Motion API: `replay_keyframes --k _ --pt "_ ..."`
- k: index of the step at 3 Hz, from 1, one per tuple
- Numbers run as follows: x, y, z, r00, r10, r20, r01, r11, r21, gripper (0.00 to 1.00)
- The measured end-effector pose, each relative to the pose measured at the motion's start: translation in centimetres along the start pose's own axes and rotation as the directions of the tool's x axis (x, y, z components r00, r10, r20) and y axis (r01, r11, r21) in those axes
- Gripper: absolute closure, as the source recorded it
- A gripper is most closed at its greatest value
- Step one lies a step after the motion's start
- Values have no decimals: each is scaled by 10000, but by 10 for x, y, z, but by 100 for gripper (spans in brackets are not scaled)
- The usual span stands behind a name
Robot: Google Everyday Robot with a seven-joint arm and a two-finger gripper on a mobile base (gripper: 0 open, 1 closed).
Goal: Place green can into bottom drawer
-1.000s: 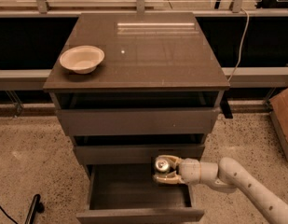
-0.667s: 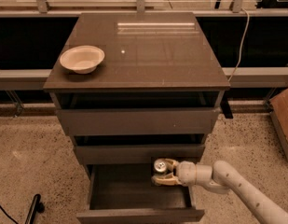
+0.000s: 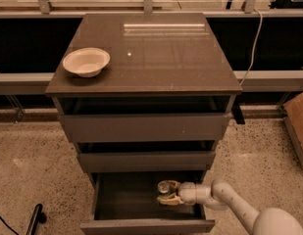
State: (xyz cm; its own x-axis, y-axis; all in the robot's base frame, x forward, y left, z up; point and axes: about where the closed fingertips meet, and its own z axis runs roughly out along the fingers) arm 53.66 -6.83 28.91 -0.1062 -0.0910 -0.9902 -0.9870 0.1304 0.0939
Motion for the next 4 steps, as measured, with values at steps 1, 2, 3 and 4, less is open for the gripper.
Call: replay_keyframes --k 1,2,3,4 --pt "27 -2 7 9996 -240 -124 238 9995 -197 100" --pt "37 -2 13 9942 -1074 -26 1073 9936 -366 100" --pt "46 -1 15 9889 -1486 8 1485 9880 -432 100" --pt "54 1 14 9893 -1454 -76 1449 9884 -454 81"
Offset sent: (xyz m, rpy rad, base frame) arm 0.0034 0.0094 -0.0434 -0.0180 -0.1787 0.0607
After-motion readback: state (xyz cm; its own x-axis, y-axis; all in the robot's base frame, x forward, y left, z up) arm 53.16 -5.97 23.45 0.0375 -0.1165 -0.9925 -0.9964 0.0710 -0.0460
